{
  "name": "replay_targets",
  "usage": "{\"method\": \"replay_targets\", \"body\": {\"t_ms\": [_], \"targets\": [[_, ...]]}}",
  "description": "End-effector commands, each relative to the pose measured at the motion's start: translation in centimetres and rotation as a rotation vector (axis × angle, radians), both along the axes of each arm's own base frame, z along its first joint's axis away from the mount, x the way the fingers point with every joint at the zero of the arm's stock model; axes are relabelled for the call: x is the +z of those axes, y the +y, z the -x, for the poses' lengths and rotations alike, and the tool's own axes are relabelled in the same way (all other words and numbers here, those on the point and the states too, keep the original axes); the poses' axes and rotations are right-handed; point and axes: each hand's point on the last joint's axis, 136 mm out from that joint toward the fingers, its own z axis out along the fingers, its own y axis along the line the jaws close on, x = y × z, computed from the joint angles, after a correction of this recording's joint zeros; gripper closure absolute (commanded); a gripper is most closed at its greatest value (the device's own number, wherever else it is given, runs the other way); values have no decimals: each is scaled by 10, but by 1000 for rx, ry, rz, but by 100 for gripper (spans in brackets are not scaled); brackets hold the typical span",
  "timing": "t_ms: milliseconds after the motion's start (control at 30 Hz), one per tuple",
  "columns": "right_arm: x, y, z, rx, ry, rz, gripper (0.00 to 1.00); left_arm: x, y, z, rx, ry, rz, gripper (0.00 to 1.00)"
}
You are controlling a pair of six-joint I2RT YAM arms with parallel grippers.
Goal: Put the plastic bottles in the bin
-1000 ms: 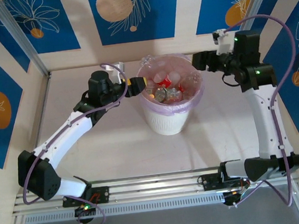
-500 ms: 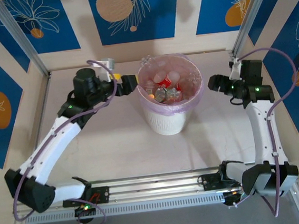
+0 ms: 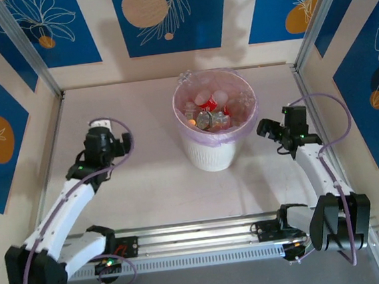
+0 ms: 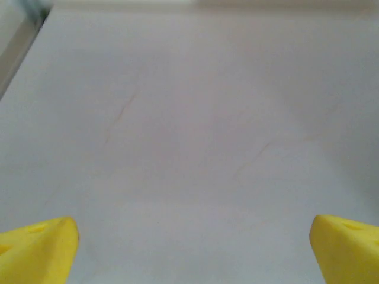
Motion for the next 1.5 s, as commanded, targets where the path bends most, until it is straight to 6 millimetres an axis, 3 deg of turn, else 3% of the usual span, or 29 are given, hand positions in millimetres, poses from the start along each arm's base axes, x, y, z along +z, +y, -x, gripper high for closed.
{"method": "replay_targets", "body": {"t_ms": [0,167,533,800,1200,1233,1267,1333,1467], "targets": [[12,-4,-26,-27,-141,58,1,-2,33,-11,124,-83,-164,0],[2,6,-40,13,-207,107,1,-31,43,-26,137,-112,-212,0],[-10,11,-62,71,-328,178,1,-64,48,-67,110,-216,-264,0],[-26,6,-69,43,-378,245,1,-76,44,-74,69,-227,-205,0],[-26,32,-65,190,-457,227,1,-87,34,-68,-45,-283,-108,0],[-38,28,-65,180,-434,213,1,-86,34,-69,-45,-299,-112,0],[-32,25,-70,156,-495,231,1,-88,34,-68,-45,-281,-105,0],[-38,27,-67,174,-416,214,1,-86,34,-69,-46,-296,-109,0],[-36,26,-69,170,-448,219,1,-88,34,-68,-43,-286,-104,0]]}}
